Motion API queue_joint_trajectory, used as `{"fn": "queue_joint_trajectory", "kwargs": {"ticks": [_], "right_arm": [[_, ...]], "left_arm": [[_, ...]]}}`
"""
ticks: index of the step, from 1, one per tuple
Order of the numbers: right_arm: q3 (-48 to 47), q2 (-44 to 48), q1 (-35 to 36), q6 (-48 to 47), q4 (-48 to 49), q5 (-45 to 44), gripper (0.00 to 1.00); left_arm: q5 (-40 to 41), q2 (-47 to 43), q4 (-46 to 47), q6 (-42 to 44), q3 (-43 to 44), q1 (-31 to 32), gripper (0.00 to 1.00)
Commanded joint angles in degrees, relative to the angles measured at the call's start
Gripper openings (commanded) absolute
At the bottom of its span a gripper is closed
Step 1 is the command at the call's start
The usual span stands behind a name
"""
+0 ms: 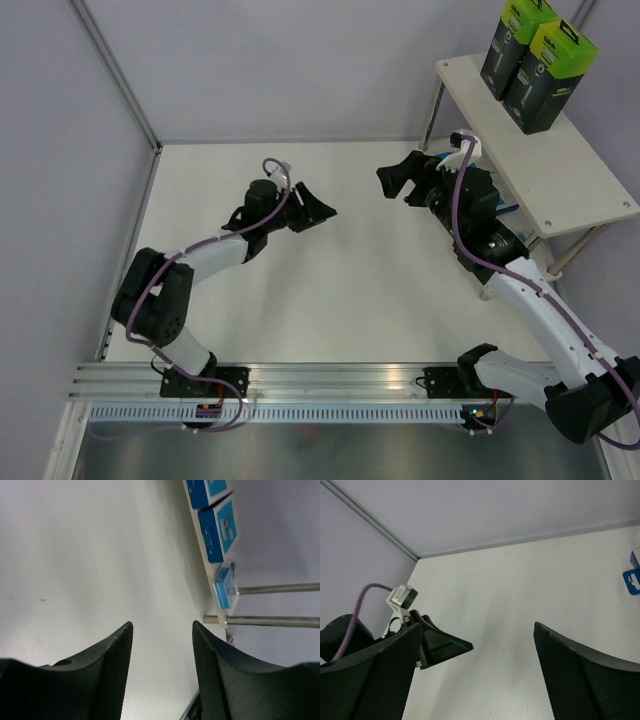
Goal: Place and organize the shaving razors onto the shelf
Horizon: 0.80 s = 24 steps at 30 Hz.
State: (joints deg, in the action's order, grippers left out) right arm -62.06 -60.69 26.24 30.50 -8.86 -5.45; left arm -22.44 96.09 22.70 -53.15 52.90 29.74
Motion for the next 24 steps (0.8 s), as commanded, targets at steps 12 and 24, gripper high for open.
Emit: {"fn": "queue_joint_trajectory", "kwargs": {"ticks": [12, 24], "right_arm": [[0.7, -14.6, 0.0, -7.8, 29.6, 14.5, 0.98], [15.8, -16.3, 0.0, -5.0, 43.9, 20.6, 0.98]], "left_arm": [[6.4, -30.5, -32.8, 36.3, 3.6, -15.0, 0.78], [12.8, -42.1, -28.2, 35.1, -8.5, -27.3, 0.87]]}}
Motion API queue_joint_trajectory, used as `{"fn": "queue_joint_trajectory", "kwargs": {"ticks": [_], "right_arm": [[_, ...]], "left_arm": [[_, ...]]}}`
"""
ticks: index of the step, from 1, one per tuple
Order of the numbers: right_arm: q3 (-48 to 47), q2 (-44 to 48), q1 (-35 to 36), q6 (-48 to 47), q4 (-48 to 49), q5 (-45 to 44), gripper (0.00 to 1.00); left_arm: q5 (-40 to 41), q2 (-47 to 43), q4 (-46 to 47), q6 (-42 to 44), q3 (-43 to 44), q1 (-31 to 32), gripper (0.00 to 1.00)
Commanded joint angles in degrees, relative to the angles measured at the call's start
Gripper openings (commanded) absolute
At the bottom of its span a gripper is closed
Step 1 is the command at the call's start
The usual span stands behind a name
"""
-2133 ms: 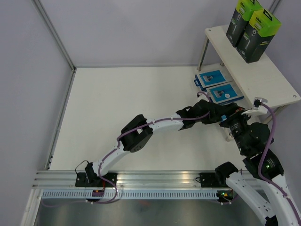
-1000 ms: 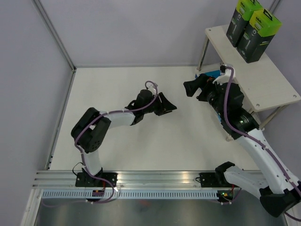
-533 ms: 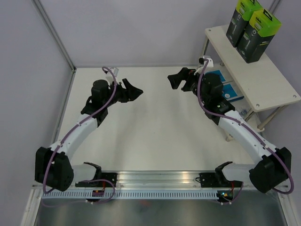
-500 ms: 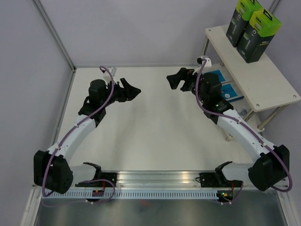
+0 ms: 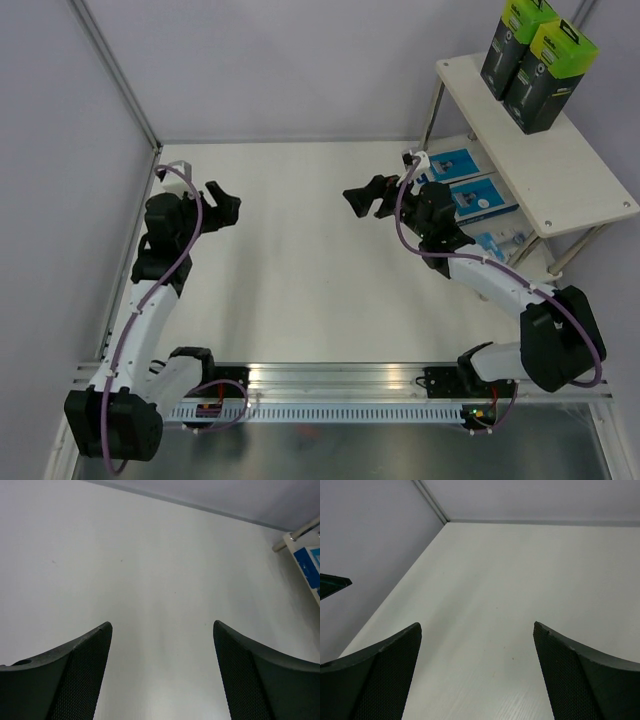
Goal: Place and organize the shaving razors onto the shelf
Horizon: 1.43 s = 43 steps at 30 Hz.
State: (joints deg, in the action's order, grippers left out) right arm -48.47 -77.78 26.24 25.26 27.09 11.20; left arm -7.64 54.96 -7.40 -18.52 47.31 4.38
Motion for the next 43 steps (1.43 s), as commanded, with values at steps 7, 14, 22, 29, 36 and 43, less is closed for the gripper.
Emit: {"fn": "queue_joint_trajectory", "kwargs": {"ticks": [7, 14, 22, 29, 36, 43], "right_arm": [[10.8, 3.9, 0.1, 2.0, 11.8, 1.1, 0.98], [10.0, 4.8, 0.0, 1.6, 10.1, 0.4, 0.98], [7.8, 4.0, 0.0, 1.6, 9.5, 0.9, 0.98], [7.1, 5.2, 0.0, 0.4, 8.2, 1.0, 0.98], [6.2, 5.9, 0.0, -0.3, 6.9, 1.2, 0.98], [5.8, 7.1, 0.0, -1.5, 5.3, 1.6, 0.98]], "left_arm": [[-4.2, -3.8, 5.7, 0.8, -8.1, -2.6, 0.87], [-1.6, -7.1, 7.1, 0.9, -9.8, -2.6, 0.87], [-1.3, -7.5, 9.0, 1.1, -10.3, -2.6, 0.87], [-0.6, -8.0, 9.7, 1.0, -10.8, -2.6, 0.87], [0.0, -7.9, 9.6, 0.9, -11.0, -2.6, 0.87], [0.7, -8.0, 9.7, 1.3, -11.0, -2.6, 0.87]]}}
